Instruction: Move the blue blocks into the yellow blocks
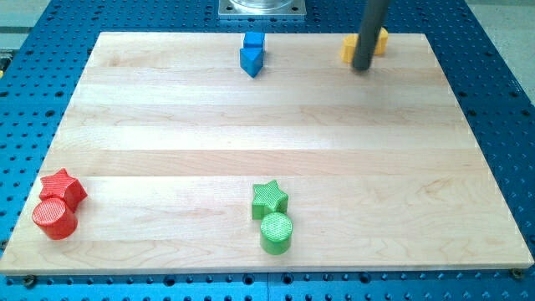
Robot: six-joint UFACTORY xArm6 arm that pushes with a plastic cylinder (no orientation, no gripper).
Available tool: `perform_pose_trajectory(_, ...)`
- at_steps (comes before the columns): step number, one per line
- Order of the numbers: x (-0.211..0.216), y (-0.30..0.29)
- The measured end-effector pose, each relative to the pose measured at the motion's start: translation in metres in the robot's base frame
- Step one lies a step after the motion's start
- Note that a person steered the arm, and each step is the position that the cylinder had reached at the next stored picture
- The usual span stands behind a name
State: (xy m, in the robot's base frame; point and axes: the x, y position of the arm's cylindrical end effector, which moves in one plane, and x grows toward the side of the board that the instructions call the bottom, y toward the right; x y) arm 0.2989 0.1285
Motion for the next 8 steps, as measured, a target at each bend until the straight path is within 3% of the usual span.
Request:
perform_pose_trajectory(1, 0.039, -0.088)
perform_pose_trajectory(3, 0.013, -0.261)
perform_pose_trajectory(4, -0.010, -0.202)
perform_pose_trajectory(5, -0.012, -0.104)
perform_pose_trajectory(6, -0.013, -0.116)
perform_pose_trajectory(7, -0.041, -0.209)
perform_pose_trajectory(8, -0.085, -0.239)
